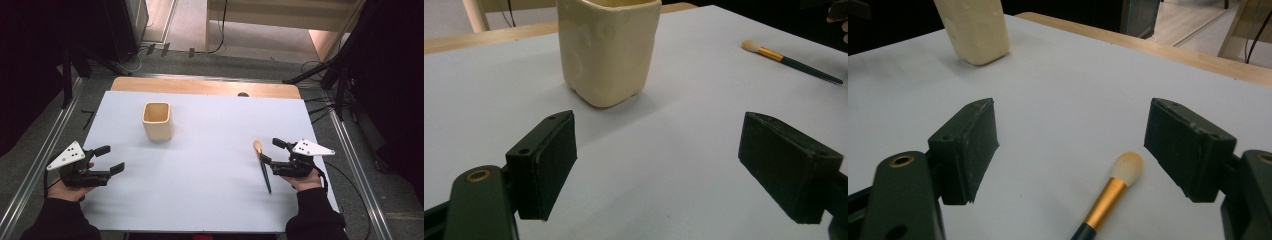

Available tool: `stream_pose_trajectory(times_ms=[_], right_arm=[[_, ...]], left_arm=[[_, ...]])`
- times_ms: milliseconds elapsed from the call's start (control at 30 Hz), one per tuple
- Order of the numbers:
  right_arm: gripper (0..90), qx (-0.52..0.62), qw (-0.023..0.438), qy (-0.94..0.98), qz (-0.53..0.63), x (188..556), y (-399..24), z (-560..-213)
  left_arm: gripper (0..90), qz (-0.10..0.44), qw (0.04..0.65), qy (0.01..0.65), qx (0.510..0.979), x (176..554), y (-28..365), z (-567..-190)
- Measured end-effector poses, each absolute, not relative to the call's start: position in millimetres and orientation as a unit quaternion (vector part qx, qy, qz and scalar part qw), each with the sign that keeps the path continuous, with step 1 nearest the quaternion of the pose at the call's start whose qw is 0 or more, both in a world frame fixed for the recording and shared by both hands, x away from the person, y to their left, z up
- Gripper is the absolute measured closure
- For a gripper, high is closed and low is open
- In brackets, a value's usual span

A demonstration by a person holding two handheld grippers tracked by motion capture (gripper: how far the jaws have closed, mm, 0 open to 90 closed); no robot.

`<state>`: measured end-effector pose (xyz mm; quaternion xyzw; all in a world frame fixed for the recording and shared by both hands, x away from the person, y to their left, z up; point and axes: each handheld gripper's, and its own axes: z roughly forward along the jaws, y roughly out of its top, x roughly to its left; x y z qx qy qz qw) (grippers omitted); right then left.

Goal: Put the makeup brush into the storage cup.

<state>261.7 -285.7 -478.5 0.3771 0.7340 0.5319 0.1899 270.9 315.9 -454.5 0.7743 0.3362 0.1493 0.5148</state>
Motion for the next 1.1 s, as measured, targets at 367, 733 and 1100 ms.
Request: stream_pose_trajectory(times_ms=[367, 733, 1100], right_arm=[[22.1, 0.41, 0.186, 0.743, 0.495, 265.8, -281.0, -474.9], [23.4, 0.438, 0.152, 0.76, 0.456, 273.1, -274.6, -462.2], [25.3, 0.463, 0.103, 0.778, 0.412, 280.9, -267.4, -452.8]], left_arm=[[16.4, 0.15, 0.514, 0.338, 0.774, 271.5, 316.7, -454.3], [16.4, 0.151, 0.513, 0.338, 0.774, 272.0, 317.1, -454.5], [16.4, 0.149, 0.514, 0.337, 0.774, 272.0, 316.9, -454.5]])
